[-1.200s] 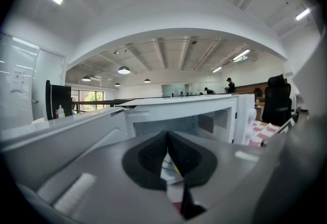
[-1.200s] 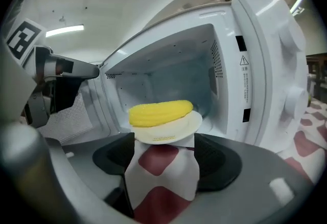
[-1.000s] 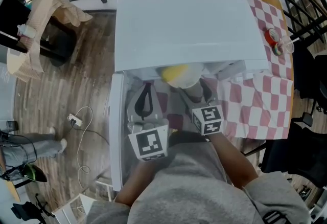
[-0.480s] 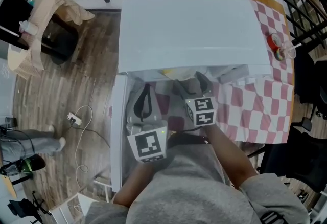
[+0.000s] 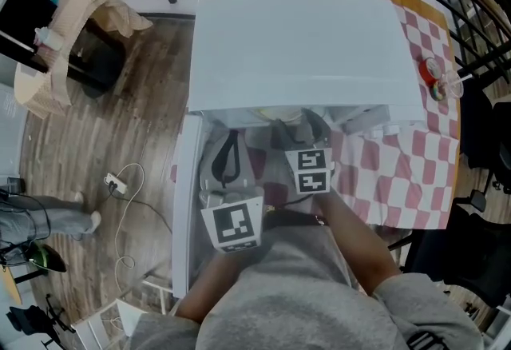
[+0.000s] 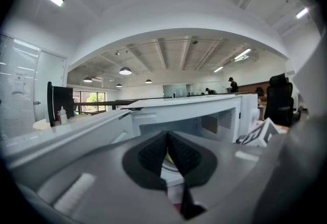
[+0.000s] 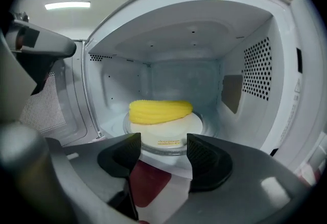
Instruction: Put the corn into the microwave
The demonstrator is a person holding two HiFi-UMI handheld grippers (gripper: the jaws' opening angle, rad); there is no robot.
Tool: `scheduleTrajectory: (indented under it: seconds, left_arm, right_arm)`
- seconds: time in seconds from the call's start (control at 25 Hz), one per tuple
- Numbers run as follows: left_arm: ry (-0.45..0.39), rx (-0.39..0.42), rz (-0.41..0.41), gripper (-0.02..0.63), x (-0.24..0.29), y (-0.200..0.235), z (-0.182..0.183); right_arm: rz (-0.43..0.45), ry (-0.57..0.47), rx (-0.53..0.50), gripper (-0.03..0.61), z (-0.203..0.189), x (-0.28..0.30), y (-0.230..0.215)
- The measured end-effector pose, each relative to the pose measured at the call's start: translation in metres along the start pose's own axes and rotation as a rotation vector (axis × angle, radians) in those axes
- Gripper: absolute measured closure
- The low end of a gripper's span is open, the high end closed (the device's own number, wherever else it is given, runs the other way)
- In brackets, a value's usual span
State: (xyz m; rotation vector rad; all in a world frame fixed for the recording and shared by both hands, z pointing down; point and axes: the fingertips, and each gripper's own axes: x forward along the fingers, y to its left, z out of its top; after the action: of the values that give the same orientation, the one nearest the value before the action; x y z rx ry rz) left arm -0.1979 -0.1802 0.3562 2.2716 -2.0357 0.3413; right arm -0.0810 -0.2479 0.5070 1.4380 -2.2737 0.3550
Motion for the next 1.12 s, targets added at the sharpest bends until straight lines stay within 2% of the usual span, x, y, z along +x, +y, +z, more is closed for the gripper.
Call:
scheduleTrajectory:
  seconds: [0.28,0.4,0.44,0.52,0.6,0.72,0.84,1.0,1.12]
  left_arm:
    - [0.005,-0.008,0.009,0.603,-0.006,-0.001,0.002]
    - [0.001,-0.007,0.006,0.603,-0.01,-0.001,0.001]
    - [0.002,-0.01,0.003,0.603,-0.011,-0.001,0.001]
    - [0.001,-0.018,-0.001,0.603,-0.012,0.0,0.0]
    - [-0.002,-0.025,0.004,0.603,-0.012,0.0,-0.002]
    - [-0.015,-0.019,0.019,0.603,-0.013,0.002,-0.004]
    - [-0.028,-0.017,0.015,0.603,-0.015,-0.002,-0.001]
    - [-0.042,-0.011,0.006,0.603,-0.022,-0.014,0.005]
    - [-0.053,-0.004,0.003,0.603,-0.032,-0.026,0.009]
  right_arm:
    - [0.014,0.041,-0.002,0.293,0.006,0.014,0.0]
    - [0.028,0.025,0.003,0.326,0.009,0.015,0.0]
    - [0.031,0.001,0.012,0.35,0.011,0.013,-0.002]
    - [0.032,-0.076,0.027,0.509,0.021,0.001,-0.008]
    - [0.078,-0.157,0.034,0.573,0.034,-0.015,-0.011]
    - [0.244,-0.242,0.048,0.578,0.054,-0.039,-0.001]
    - [0.344,-0.284,0.026,0.578,0.073,-0.067,0.005]
    - [0.417,-0.299,0.03,0.578,0.086,-0.106,0.003]
    - [0.423,-0.3,0.043,0.578,0.088,-0.132,-0.008]
